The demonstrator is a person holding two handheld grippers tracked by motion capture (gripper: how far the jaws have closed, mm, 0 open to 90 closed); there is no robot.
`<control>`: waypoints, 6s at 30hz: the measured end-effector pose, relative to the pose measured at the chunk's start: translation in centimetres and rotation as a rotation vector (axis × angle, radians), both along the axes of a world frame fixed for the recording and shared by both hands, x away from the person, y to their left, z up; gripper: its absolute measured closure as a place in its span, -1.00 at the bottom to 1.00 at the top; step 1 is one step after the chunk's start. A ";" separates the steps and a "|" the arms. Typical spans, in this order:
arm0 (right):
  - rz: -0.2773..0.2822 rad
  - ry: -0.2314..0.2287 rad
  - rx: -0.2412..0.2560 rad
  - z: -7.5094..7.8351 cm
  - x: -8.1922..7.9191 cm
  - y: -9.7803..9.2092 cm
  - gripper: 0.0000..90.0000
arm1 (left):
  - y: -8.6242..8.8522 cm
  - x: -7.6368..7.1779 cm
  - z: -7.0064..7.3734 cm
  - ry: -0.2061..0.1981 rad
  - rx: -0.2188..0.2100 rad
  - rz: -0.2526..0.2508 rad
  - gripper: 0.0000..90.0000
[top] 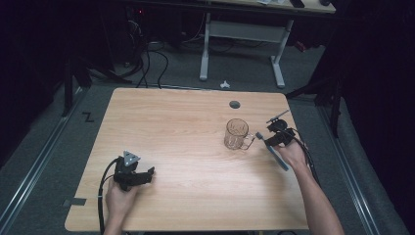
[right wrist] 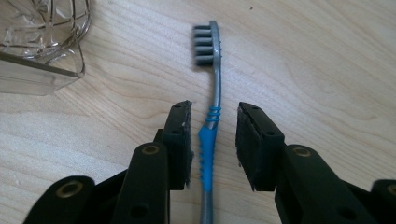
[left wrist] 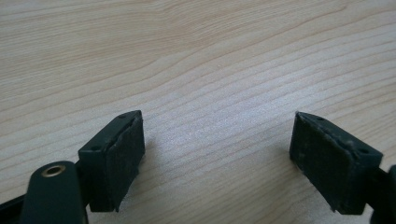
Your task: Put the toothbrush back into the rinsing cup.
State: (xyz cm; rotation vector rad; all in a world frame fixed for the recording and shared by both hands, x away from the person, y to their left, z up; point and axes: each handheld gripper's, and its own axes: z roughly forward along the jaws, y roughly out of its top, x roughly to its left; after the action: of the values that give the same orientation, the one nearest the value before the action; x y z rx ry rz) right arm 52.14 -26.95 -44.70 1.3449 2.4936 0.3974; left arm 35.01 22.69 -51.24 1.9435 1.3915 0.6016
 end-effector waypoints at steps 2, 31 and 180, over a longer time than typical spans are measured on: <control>0.002 0.016 -0.007 -0.2 0.0 0.1 0.48 | 0.0 0.0 0.0 0.000 0.000 0.000 -0.59; 0.005 0.089 -0.031 -1.7 0.6 0.3 0.68 | 0.0 0.0 0.0 0.000 0.000 0.000 -0.59; 0.146 -0.243 0.492 4.2 -7.9 -0.1 0.77 | 0.0 0.0 0.0 -0.001 0.002 0.001 -0.59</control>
State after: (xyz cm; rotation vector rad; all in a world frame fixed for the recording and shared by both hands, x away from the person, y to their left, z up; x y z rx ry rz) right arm 44.26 -27.03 -40.47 1.1792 2.3794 1.1935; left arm 35.00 22.67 -51.24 1.9440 1.3922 0.6045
